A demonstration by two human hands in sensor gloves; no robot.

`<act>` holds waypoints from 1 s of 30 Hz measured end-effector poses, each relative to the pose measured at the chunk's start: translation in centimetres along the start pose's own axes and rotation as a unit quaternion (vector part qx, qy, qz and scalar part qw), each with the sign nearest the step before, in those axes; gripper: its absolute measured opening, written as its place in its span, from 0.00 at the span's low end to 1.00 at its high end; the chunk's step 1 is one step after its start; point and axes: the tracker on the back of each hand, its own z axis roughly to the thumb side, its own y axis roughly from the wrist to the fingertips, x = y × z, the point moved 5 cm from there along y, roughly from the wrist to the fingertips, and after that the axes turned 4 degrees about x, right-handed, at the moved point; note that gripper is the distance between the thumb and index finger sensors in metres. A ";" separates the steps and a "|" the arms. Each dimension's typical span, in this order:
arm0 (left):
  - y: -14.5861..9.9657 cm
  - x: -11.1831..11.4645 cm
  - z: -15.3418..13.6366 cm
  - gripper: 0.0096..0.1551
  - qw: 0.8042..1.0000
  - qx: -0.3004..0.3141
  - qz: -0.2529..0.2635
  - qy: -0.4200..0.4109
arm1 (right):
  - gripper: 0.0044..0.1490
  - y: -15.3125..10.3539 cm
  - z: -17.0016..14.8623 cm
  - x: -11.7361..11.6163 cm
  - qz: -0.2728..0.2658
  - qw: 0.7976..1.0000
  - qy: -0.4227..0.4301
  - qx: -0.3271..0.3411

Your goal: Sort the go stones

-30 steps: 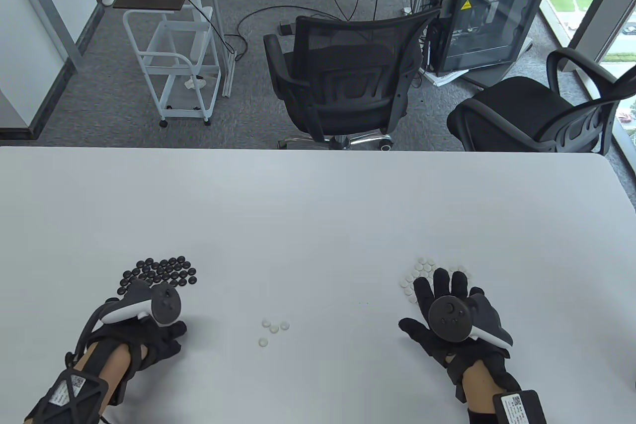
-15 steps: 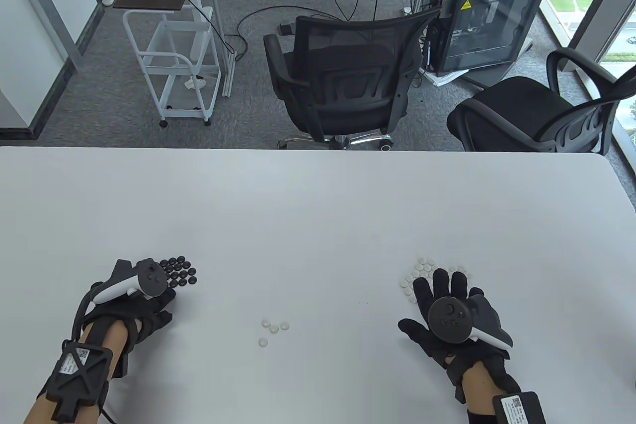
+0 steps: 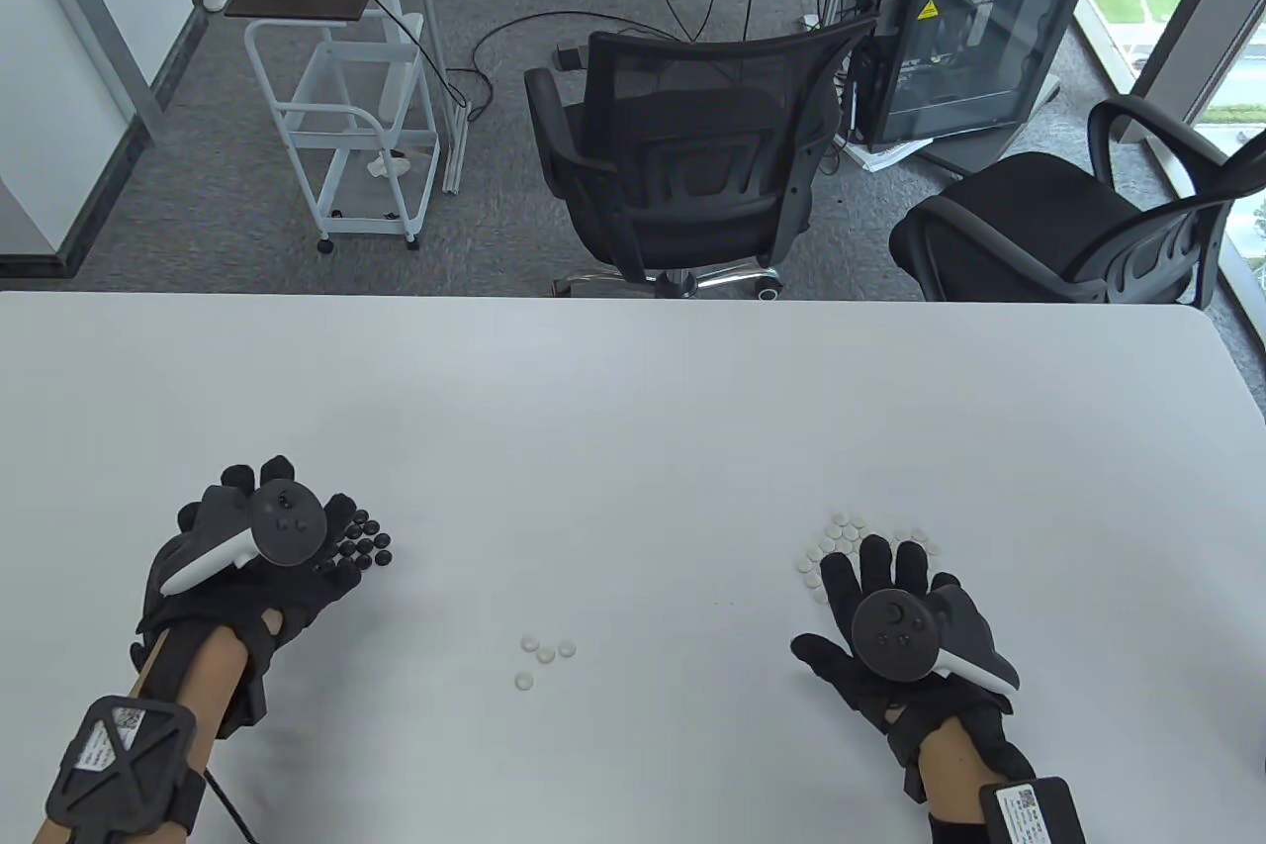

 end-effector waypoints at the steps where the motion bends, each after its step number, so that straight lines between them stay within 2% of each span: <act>1: -0.7 -0.7 0.7 0.44 1.000 0.012 0.023 0.006 | 0.58 0.0 0.0 0.0 0.000 1.000 0.000 0.000; 3: -2.3 -1.7 2.4 0.48 0.997 0.032 0.070 0.027 | 0.58 0.0 0.1 0.0 -0.002 1.000 0.000 0.002; 7: -4.0 -1.6 4.6 0.51 0.989 0.043 0.108 0.089 | 0.58 0.2 0.3 -0.1 -0.002 1.000 0.000 0.005; 10: -5.0 -0.8 5.8 0.52 0.982 0.067 0.138 0.110 | 0.58 0.3 0.6 -0.1 -0.003 1.000 -0.002 0.009; 13: -5.6 0.8 6.2 0.51 0.973 0.103 0.187 0.090 | 0.58 0.3 0.6 -0.2 -0.002 1.000 -0.003 0.009; 16: -5.5 2.5 6.1 0.49 0.965 0.107 0.211 0.113 | 0.58 0.3 0.6 -0.2 -0.002 1.000 -0.002 0.008; 26: -3.4 5.3 4.0 0.49 0.965 0.101 0.217 0.110 | 0.58 0.6 0.6 -0.8 0.009 1.000 -0.006 0.003; 30: -2.6 6.4 3.6 0.50 0.970 0.095 0.192 0.115 | 0.58 0.8 0.9 -0.8 0.007 1.000 -0.006 0.007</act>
